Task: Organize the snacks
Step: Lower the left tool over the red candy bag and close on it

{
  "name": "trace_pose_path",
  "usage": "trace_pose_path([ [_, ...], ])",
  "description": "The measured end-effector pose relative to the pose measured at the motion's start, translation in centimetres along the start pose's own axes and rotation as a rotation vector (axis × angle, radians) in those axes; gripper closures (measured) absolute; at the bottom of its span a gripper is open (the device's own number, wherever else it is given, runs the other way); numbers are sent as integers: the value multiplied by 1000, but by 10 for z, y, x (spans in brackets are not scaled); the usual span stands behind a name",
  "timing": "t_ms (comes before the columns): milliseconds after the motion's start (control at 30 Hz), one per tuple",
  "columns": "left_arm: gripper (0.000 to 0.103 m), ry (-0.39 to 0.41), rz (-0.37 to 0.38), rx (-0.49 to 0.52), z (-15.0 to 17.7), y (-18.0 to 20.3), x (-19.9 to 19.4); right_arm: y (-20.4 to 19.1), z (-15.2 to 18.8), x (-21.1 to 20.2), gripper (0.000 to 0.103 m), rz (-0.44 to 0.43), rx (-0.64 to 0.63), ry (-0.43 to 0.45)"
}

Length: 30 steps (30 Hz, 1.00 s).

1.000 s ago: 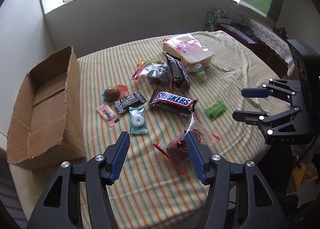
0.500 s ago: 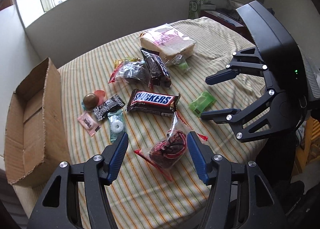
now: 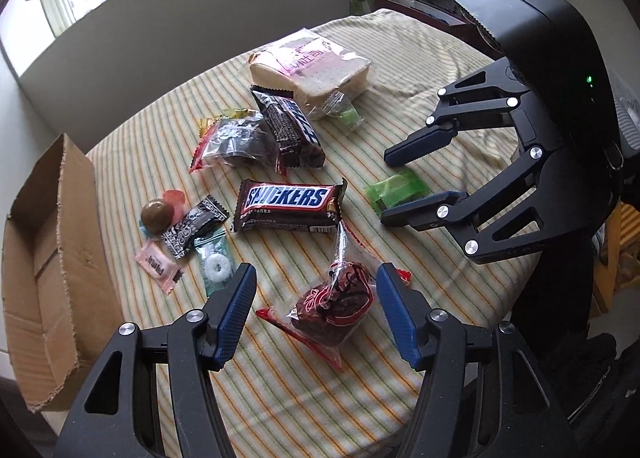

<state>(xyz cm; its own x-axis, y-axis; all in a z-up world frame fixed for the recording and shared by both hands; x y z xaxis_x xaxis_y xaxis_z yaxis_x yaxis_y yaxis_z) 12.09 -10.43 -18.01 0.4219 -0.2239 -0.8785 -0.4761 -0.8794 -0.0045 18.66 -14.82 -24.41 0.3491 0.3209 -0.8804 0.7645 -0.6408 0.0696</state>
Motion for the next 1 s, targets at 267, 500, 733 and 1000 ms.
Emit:
trace_pose_path([
  [267, 40, -16, -3, 94, 6, 15, -6, 15, -3, 1, 67, -2, 72, 1],
  [500, 48, -38, -32, 165, 6, 19, 4, 16, 12, -6, 68, 0, 92, -2],
  [733, 56, -22, 12, 18, 12, 4, 4, 15, 20, -9, 72, 17, 126, 6],
  [1000, 62, 68, 59, -281, 27, -21, -6, 5, 21, -9, 75, 88, 196, 38],
])
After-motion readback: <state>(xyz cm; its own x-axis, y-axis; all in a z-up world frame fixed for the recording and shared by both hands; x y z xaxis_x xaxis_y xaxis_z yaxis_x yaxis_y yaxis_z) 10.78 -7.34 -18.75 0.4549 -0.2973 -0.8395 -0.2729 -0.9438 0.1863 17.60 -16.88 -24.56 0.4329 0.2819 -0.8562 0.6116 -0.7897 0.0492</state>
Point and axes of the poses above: each gripper's, at about its wrist camera, not at the fingertips, and x roughly the way its jaws point, y to its right, z to its underside, the point moved 9 cm from there along x, roughly the way its jaws point, and after that the axes turned 5 degrees about -x, right-handed, at the moved point
